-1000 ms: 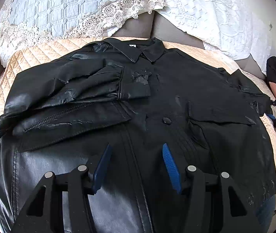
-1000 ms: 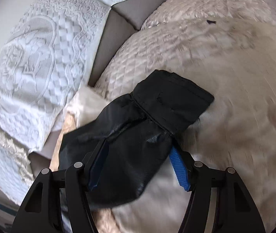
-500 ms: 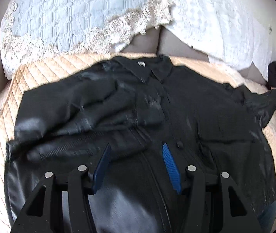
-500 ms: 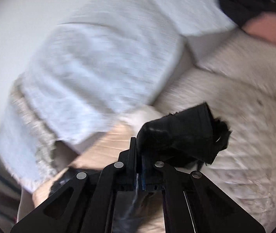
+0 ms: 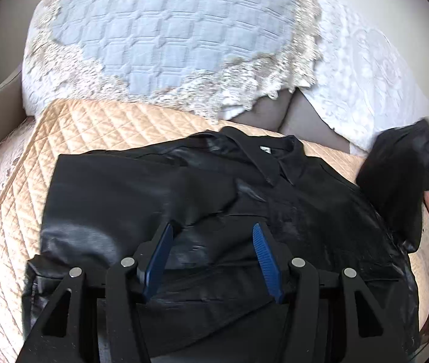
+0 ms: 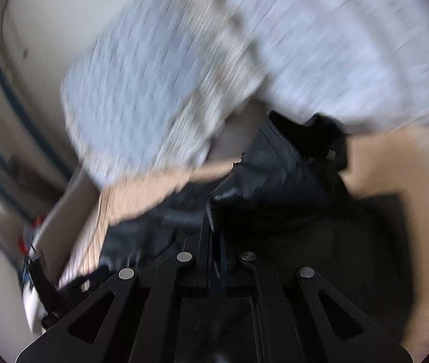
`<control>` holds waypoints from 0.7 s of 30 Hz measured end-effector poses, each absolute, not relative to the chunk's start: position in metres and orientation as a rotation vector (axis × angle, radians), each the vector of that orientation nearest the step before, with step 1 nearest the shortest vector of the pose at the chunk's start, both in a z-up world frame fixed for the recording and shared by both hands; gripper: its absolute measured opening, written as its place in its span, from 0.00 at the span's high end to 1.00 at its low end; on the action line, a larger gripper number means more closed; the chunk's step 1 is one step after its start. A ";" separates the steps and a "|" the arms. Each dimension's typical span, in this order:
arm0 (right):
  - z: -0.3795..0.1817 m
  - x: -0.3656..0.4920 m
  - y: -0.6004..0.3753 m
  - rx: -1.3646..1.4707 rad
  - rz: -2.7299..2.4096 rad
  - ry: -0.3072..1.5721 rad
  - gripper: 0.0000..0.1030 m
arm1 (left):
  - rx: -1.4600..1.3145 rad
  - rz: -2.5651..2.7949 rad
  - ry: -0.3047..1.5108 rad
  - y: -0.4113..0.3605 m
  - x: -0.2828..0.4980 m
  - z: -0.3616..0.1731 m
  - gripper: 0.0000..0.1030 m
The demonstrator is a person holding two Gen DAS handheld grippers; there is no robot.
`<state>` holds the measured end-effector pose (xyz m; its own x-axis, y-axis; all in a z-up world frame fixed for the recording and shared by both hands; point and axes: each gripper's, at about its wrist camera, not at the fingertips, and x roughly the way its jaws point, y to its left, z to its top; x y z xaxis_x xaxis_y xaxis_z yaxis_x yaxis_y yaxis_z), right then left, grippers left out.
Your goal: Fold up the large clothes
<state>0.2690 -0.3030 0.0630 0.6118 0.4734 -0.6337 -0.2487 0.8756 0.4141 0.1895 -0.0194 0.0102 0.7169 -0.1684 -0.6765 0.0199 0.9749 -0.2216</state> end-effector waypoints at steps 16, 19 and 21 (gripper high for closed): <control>-0.017 0.299 -0.272 0.291 0.255 0.939 0.55 | -0.333 -0.043 0.828 0.037 0.193 -0.012 0.41; -0.065 0.309 -0.256 0.254 0.291 1.177 0.55 | -0.294 -0.015 0.858 0.035 0.196 -0.018 0.41; -0.062 0.291 -0.250 0.172 0.321 1.146 0.55 | -0.292 -0.011 0.880 0.035 0.199 -0.022 0.41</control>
<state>0.2914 -0.2499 -0.0617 0.3733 0.3363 -0.8646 -0.1623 0.9413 0.2960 0.1992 0.0350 -0.0220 0.6395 -0.1289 -0.7579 -0.1104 0.9602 -0.2565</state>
